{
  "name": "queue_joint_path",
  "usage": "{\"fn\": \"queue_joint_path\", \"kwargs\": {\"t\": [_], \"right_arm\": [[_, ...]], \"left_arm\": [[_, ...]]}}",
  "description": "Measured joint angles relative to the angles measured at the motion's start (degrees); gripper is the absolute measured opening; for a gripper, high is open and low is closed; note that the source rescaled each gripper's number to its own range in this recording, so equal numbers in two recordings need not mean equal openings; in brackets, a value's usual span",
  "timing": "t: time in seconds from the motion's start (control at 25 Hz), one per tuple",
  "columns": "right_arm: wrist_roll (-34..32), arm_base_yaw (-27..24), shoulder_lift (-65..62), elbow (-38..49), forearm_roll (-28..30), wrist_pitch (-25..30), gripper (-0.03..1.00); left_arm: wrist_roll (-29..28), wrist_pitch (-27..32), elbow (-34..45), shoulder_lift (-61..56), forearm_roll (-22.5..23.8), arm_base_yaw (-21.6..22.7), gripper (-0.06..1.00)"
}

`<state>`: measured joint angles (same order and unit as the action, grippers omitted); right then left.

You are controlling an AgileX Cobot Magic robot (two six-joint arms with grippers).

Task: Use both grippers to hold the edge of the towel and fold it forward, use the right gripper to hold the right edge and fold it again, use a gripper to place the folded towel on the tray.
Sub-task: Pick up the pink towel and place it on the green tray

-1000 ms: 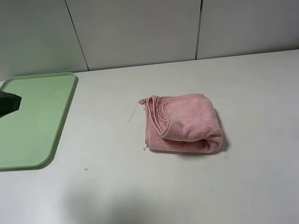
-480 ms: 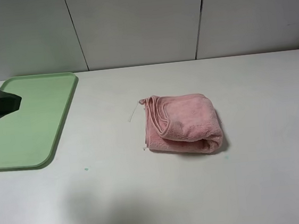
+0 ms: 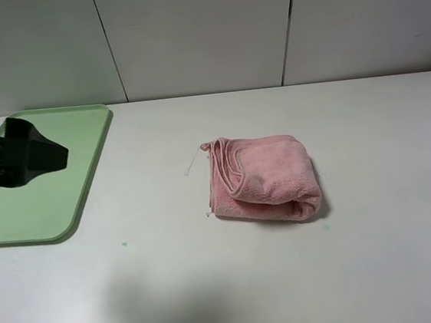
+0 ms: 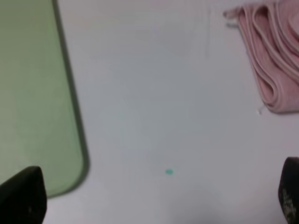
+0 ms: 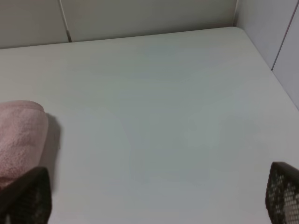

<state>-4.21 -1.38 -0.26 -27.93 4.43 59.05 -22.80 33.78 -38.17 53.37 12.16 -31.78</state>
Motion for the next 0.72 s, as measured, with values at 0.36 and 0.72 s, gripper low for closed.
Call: {"fn": "queue_joint_path", "kwargs": {"t": [0.36,0.72], "right_arm": [[0.00,0.00,0.00,0.00,-0.16,0.00,1.00],[0.00,0.00,0.00,0.00,-0.16,0.00,1.00]], "left_arm": [[-0.53,-13.13,-1.95,15.14,-6.94,0.00,1.00],[-0.65,-17.74,-13.08,32.17,-19.53,-0.38,1.00]]}}
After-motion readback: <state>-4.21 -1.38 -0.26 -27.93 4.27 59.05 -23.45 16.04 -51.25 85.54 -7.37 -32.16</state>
